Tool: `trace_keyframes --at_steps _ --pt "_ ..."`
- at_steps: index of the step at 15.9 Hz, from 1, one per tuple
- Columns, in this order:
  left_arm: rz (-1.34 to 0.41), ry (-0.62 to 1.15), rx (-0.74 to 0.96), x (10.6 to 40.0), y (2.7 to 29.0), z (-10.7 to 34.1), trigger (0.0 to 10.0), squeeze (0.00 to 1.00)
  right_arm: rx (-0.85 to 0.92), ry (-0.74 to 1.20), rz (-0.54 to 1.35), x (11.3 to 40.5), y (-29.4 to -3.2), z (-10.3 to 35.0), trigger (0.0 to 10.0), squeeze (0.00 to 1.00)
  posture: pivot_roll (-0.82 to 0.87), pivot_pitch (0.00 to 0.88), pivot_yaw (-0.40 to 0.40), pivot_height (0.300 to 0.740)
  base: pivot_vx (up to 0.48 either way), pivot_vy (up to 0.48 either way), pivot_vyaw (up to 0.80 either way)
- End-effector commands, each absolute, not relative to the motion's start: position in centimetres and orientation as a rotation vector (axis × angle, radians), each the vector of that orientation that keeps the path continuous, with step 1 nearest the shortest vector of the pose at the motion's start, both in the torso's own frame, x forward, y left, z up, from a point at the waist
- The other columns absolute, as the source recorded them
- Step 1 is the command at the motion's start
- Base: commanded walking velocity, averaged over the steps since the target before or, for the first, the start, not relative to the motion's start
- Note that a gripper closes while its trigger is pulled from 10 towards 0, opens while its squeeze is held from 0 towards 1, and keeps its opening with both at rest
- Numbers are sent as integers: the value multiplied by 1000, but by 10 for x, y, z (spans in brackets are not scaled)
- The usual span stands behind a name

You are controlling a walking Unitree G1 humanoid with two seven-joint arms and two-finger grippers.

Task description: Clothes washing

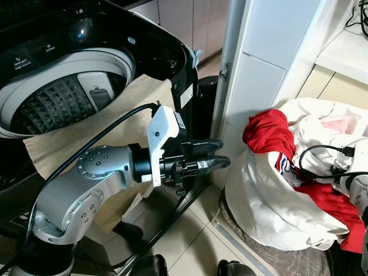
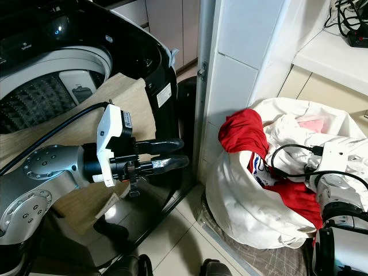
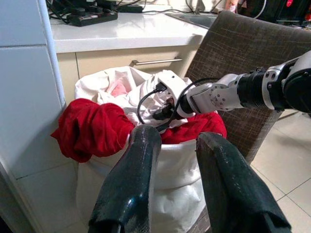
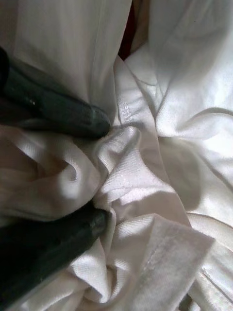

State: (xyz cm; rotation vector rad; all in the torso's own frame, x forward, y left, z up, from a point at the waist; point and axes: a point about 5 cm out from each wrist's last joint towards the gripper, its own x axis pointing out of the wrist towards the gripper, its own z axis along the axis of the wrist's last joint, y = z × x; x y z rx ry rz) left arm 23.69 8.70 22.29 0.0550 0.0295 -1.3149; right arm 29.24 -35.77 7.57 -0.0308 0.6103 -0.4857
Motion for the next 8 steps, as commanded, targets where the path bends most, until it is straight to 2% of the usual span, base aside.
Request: trace_keyframes --at_steps 1,8 --pt "-1331 37 56 236 85 222 10000 0 -8 605 -489 292 -359 76 0 0 9 115 53 740 0 0 0" --pt "-1300 19 49 241 84 222 10000 0 50 541 -499 294 -362 82 0 0 -9 94 44 740 0 0 0"
